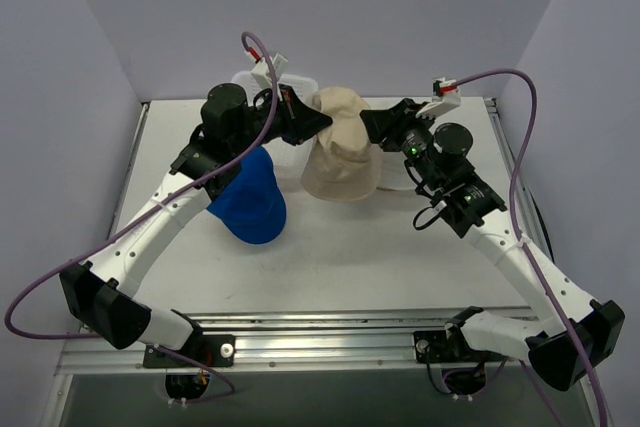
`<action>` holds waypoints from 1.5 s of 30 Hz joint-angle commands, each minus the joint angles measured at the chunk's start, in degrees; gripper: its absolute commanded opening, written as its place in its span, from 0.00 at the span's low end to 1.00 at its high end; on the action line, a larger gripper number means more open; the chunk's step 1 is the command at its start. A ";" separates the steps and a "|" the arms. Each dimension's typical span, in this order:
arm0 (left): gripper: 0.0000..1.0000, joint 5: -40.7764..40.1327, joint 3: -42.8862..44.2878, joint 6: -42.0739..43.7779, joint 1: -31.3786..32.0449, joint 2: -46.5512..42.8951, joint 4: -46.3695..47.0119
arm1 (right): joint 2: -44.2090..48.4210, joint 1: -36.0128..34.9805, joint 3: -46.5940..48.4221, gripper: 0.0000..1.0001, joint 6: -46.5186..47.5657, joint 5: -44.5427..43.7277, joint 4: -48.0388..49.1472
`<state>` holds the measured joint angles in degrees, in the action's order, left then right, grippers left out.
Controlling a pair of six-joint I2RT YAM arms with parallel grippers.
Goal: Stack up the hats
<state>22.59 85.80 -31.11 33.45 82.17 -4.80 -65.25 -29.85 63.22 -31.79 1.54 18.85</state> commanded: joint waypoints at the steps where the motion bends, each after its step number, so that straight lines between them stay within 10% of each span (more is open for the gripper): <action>1: 0.02 -1.40 -0.98 0.88 0.30 -3.33 3.83 | 1.09 -0.74 -0.12 0.29 -0.82 0.31 3.21; 7: 0.02 -1.32 -1.51 1.05 0.38 -3.51 3.83 | 1.88 -0.83 -0.90 0.00 0.15 0.22 3.30; 27: 0.11 0.19 13.42 2.55 1.79 16.16 5.50 | 0.84 -0.39 7.09 0.00 22.90 -14.63 -0.66; 45: 0.08 -9.75 22.21 9.23 2.32 21.01 2.08 | -5.49 7.52 9.55 0.00 23.18 -11.21 1.01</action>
<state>17.45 104.95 -24.73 36.53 104.27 -4.56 -70.52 -24.23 68.97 -8.99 -9.13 15.20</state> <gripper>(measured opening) 0.090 0.018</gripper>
